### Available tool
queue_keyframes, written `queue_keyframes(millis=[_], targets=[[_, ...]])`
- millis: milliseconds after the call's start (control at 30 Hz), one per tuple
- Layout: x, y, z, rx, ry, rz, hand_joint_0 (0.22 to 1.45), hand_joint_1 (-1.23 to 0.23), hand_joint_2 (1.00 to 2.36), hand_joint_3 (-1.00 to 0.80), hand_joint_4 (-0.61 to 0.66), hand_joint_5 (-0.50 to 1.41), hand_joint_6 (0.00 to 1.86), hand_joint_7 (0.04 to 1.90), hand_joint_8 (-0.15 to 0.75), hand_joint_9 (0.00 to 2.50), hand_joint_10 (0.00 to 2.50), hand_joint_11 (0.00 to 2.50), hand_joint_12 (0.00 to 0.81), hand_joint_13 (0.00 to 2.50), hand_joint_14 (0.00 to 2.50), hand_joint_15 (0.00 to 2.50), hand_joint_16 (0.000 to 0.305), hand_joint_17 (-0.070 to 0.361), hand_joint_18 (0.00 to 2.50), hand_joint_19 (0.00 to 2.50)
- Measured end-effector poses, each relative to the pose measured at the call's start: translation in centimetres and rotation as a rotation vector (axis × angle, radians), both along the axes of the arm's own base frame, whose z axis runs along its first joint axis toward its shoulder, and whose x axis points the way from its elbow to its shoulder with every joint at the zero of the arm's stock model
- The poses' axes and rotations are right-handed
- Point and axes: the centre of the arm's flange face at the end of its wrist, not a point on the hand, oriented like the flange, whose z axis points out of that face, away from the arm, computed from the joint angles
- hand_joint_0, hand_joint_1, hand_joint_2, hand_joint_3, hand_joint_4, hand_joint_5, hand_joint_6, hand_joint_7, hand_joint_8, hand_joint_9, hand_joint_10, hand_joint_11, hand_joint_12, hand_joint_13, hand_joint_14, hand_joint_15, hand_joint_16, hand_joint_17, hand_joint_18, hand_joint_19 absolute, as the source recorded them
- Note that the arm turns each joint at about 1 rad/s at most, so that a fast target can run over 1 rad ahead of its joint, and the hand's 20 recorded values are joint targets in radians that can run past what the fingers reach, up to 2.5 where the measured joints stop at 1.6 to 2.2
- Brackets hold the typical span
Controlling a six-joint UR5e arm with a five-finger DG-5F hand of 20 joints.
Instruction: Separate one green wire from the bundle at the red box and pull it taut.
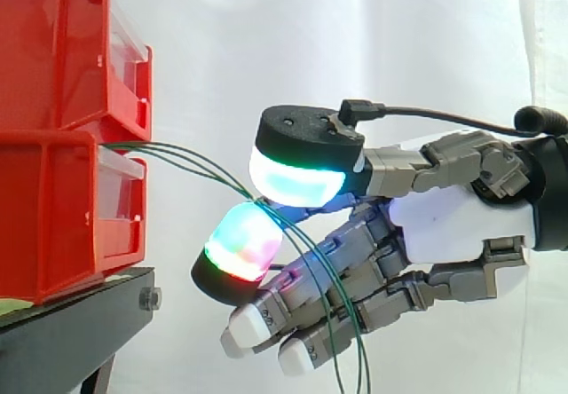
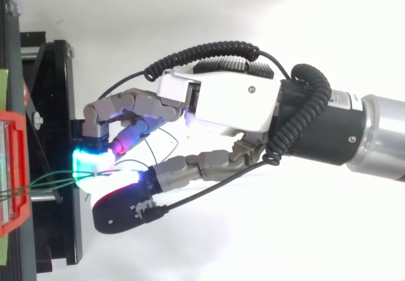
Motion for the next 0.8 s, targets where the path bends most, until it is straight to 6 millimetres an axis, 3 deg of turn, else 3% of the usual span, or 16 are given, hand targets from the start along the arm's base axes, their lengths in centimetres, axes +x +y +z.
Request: queue_keyframes(millis=[267, 367, 500, 800], targets=[[-0.02, -0.27, 0.0, 0.0, 0.001, -0.003, 0.58, -0.64, 1.01, -0.4, 0.18, -0.12, 0.85, 1.01, 0.249, 0.82, 0.0, 0.15, 0.302, 0.44, 0.0, 0.09, 0.047, 0.107, 0.46, 0.43], [-0.02, -0.42, 0.0, 0.0, 0.001, -0.005, 0.58, -0.53, 1.01, -0.41, 0.17, -0.12, 0.85, 1.01, 0.25, 0.83, 0.0, 0.15, 0.301, 0.44, 0.0, 0.1, 0.047, 0.106, 0.44, 0.44], [-0.03, -0.45, 0.0, 0.001, 0.001, -0.005, 0.59, -0.5, 1.01, -0.35, 0.17, -0.12, 0.85, 1.05, 0.256, 0.83, 0.01, 0.16, 0.303, 0.44, 0.0, 0.1, 0.047, 0.106, 0.43, 0.45], [-0.13, -0.54, 0.51, 0.001, -0.001, -0.006, 0.57, -0.64, 1.02, -0.23, 0.19, -0.14, 0.87, 1.02, 0.261, 0.81, 0.01, 0.2, 0.31, 0.43, 0.0, 0.11, 0.048, 0.109, 0.44, 0.44]])
